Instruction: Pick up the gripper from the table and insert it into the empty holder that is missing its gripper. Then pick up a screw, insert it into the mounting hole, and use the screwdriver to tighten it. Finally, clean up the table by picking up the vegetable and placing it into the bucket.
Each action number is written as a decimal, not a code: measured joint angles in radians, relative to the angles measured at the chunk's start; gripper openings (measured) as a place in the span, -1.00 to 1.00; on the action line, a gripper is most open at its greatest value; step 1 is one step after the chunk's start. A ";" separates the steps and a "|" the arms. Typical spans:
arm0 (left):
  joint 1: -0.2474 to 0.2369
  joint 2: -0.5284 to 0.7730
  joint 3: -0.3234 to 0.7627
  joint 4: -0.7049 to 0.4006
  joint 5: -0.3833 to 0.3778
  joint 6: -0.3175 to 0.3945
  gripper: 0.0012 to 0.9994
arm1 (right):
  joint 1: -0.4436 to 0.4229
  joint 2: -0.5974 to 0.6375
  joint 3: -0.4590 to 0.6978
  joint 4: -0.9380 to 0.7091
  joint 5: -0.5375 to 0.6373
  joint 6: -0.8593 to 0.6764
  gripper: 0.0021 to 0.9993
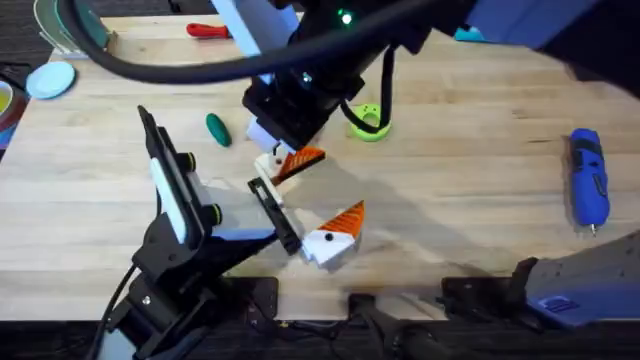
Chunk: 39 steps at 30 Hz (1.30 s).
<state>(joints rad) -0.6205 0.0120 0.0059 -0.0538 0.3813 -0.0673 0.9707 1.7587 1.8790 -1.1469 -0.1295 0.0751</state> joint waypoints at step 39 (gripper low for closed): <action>0.000 0.003 0.000 -0.002 -0.001 -0.019 0.99 | 0.000 0.086 0.009 -0.027 -0.037 0.003 -0.99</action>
<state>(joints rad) -0.6205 0.0151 0.0059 -0.0559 0.3800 -0.0864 0.9703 1.8450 1.8877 -1.1734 -0.1669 0.0784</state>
